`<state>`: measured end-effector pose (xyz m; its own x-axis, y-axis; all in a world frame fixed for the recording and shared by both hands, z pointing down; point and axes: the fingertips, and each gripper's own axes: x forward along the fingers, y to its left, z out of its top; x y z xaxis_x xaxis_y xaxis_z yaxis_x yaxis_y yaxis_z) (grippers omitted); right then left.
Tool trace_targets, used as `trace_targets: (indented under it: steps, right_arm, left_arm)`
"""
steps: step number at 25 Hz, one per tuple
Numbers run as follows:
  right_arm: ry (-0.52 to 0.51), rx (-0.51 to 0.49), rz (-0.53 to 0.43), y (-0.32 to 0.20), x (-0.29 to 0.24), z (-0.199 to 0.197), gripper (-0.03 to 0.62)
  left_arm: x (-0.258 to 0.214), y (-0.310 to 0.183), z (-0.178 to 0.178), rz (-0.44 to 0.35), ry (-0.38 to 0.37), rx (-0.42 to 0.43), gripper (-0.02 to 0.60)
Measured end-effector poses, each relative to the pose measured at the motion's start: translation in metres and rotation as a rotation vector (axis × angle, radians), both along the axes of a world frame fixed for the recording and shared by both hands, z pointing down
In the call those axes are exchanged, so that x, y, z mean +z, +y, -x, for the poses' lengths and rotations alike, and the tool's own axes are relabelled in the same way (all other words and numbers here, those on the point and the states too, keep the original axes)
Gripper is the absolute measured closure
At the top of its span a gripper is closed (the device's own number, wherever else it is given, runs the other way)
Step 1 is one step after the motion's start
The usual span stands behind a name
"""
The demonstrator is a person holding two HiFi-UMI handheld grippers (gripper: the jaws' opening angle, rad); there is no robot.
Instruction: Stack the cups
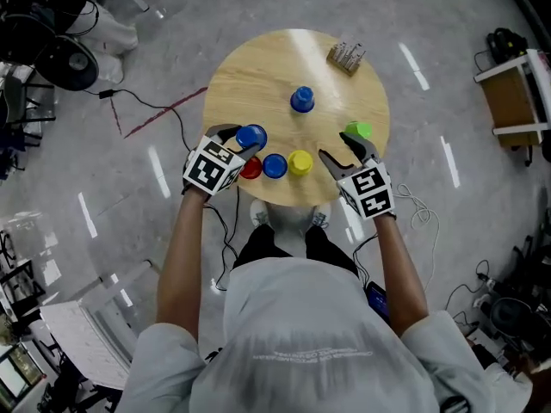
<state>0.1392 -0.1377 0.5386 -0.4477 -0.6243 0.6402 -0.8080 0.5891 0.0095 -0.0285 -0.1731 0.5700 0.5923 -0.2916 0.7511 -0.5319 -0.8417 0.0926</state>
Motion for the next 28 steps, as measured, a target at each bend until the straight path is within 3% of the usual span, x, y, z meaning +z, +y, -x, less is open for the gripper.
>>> trace_targets:
  steps: [7,13,22,28]
  right_arm:
    - [0.005,-0.109,-0.019,0.010,-0.006,0.019,0.322]
    - [0.007,-0.133,-0.009,0.015,-0.005,0.033,0.322]
    - [0.024,-0.105,0.005,0.031,0.001,0.020,0.322]
    - [0.030,-0.087,0.021,0.036,0.011,0.009,0.322]
  left_arm:
    - [-0.002,0.057,0.000,0.032,-0.045,0.001,0.328]
    - [0.014,0.072,0.005,0.035,-0.077,0.010,0.328]
    - [0.030,0.073,-0.003,0.063,-0.095,0.030,0.328]
    - [0.031,0.071,-0.011,0.057,-0.065,0.030,0.328]
